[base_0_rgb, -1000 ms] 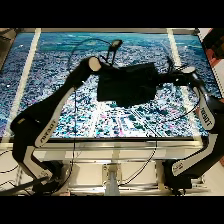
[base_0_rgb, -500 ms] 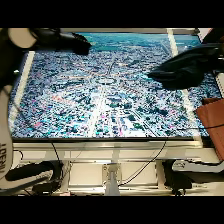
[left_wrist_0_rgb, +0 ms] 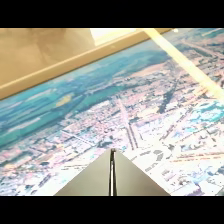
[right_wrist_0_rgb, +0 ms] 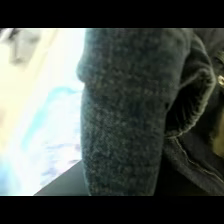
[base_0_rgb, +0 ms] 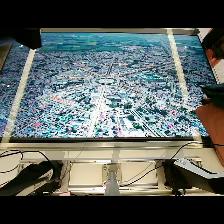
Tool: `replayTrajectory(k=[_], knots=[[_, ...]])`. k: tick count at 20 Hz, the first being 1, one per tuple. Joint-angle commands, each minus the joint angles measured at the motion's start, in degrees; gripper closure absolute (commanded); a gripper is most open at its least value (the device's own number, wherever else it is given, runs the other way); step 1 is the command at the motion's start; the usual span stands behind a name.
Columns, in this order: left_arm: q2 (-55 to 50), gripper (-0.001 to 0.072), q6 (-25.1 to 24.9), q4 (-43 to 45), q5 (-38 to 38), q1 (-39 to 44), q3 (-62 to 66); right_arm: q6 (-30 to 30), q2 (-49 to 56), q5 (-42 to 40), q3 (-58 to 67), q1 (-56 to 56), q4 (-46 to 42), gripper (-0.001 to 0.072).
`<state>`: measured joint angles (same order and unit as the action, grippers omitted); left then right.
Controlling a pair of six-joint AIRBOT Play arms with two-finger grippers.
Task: Fold the clothes and pants, and hang the long-sleeved shirts on hangers.
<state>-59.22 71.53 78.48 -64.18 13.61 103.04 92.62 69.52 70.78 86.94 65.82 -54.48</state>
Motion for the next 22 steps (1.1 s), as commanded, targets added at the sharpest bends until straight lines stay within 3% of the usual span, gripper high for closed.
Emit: replayTrajectory(k=[1, 3, 4, 7, 8, 9, 10, 14, 16, 18, 20, 22], knots=[[2.97, 0.0677, 0.0, 1.7, -0.28, -0.13, -0.02, 1.53, -1.46, 11.85, -0.52, 6.23, -25.55, 0.0657], [2.97, 0.0677, 0.0, 1.7, -0.48, -0.13, -0.04, 1.86, -1.46, 14.36, -1.05, 8.11, -41.48, 0.0657], [2.93, 0.0677, 0.0, 1.7, -0.46, -0.13, -0.04, 1.9, -1.46, 14.05, -1.05, 9.64, -44.83, 0.0657], [2.93, 0.0677, 0.0, 1.66, -0.39, -0.13, -0.04, 5.01, -1.18, 13.38, -1.05, 14.01, -41.57, 0.0653], [2.93, 0.0676, 0.0, 1.66, -0.39, -0.13, -0.04, 5.01, -1.05, 12.63, -1.05, 14.45, -41.53, 0.051], [2.93, 0.0676, 0.0, 1.66, -0.39, -0.13, -0.04, 4.94, -1.05, 11.5, -1.05, 14.49, -41.55, 0.0199], [2.95, 0.0676, 0.0, 1.66, -0.42, -0.13, -0.02, 4.68, -1.05, 10.32, -1.05, 14.47, -41.46, 0.0039], [2.95, 0.0676, 0.0, 1.66, -0.42, -0.13, -0.02, 4.68, -1.03, 9.9, -1.05, 14.47, -39.41, 0.0047], [2.95, 0.0676, 0.0, 1.68, -0.42, -0.13, -0.02, 4.66, -0.85, 9.09, -1.05, 14.47, -33.53, 0.0052], [2.95, 0.0676, 0.0, 1.66, -0.42, -0.13, -0.02, 2.82, -0.11, 9.11, -1.05, 12.85, -25.49, 0.0218], [2.95, 0.0676, 0.0, 1.66, -0.39, -0.13, -0.02, -1.46, 0.83, 8.74, -1.05, 7.93, -19.08, 0.0283], [2.95, 0.0676, 0.0, 1.66, -0.42, -0.13, -0.02, -6.43, 1.46, 7.76, -1.05, -0.44, -15.56, 0.0421]])
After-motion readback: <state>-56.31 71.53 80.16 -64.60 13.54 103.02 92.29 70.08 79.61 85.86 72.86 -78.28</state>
